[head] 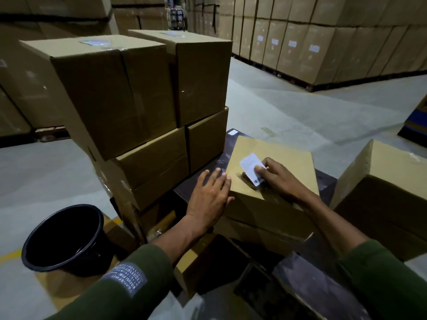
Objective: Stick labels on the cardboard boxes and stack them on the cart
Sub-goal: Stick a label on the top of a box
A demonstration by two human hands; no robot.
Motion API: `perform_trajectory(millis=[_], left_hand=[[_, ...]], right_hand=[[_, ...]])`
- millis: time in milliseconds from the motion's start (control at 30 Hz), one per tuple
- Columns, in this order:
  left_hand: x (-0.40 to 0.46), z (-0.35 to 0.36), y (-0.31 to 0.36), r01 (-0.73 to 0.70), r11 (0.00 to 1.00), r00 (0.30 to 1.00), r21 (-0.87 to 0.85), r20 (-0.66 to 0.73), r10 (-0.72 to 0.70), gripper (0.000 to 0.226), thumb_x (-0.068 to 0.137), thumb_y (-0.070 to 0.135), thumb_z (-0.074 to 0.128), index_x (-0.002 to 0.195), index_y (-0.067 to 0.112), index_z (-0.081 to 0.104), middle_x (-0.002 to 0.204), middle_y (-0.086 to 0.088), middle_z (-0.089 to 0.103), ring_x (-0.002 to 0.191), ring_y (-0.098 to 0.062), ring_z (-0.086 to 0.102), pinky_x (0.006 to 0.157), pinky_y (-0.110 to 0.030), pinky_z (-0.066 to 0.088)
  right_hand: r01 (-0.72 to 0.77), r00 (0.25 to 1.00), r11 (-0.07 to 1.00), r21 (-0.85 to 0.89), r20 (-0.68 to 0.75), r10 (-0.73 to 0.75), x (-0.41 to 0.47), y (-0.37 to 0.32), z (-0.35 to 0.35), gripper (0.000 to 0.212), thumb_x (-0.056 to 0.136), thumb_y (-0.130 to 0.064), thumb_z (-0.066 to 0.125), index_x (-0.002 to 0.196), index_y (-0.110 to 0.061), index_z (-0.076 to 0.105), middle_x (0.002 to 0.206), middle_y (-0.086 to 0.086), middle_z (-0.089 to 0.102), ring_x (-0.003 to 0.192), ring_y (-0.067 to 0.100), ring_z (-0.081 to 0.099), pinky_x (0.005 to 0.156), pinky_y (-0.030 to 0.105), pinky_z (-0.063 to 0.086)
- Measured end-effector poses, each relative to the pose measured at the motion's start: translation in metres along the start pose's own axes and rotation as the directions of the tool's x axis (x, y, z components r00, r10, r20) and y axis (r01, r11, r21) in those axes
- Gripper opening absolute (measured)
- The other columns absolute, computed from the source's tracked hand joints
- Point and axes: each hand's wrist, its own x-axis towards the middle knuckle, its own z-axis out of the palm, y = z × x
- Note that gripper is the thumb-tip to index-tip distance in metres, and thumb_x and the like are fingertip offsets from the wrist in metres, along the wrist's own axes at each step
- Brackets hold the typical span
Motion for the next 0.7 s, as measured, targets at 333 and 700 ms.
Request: perform_trajectory(millis=[333, 700], left_hand=[[-0.029, -0.014, -0.009, 0.057, 0.998, 0.997, -0.019, 0.049, -0.056, 0.070, 0.103, 0.046, 0.031, 0.155, 0.007, 0.007, 0.164, -0.015, 0.002, 0.151, -0.028, -0.003, 0.123, -0.047, 0.003], [-0.172, -0.007, -0.138, 0.435, 0.890, 0.891, 0.138, 0.076, -0.447, 0.079, 0.090, 0.047, 0.058, 0.149, 0.002, 0.033, 0.162, -0.020, 0.015, 0.150, -0.037, 0.011, 0.119, -0.055, 0.018]], right_hand=[[-0.141, 0.950, 0.868, 0.476, -0.180, 0.254, -0.020, -0.008, 0.006, 0.014, 0.095, -0.012, 0.061, 0.081, -0.010, 0.064, 0.086, 0.017, 0.069, 0.072, 0.028, 0.064, 0.064, 0.035, 0.051], [0.208, 0.976, 0.976, 0.066, 0.053, -0.211, 0.004, -0.094, 0.159, 0.015, 0.090, -0.032, 0.070, 0.099, -0.020, 0.074, 0.101, -0.002, 0.068, 0.094, 0.011, 0.064, 0.083, 0.033, 0.052]])
